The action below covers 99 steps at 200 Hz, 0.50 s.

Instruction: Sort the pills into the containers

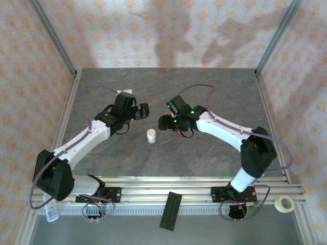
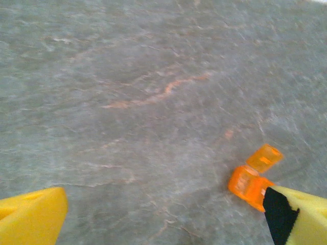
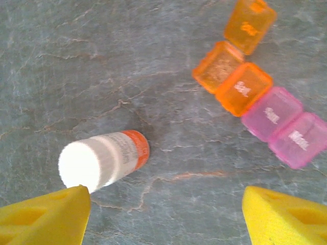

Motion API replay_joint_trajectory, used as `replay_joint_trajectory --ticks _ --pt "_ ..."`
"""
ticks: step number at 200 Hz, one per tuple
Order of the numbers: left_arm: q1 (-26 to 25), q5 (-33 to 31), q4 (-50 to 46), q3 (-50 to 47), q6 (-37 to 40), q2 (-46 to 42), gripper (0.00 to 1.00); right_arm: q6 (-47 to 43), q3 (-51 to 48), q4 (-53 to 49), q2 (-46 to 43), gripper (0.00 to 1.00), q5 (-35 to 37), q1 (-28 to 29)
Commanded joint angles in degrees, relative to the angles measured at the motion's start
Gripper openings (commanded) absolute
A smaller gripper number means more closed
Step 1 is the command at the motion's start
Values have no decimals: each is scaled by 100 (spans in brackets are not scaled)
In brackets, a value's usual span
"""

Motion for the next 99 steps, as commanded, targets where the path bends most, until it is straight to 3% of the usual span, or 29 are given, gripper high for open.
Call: replay_joint_trajectory --ticks 1,44,99 --pt "416 161 -25 -309 96 -177 100 -342 564 -565 345 78 329 267" --pt "1120 487 331 -917 -181 -396 100 -676 1691 -1275 1232 79 782 782" --pt "1250 484 509 -1017 -368 -449 100 -774 2486 -1766 2149 79 998 997"
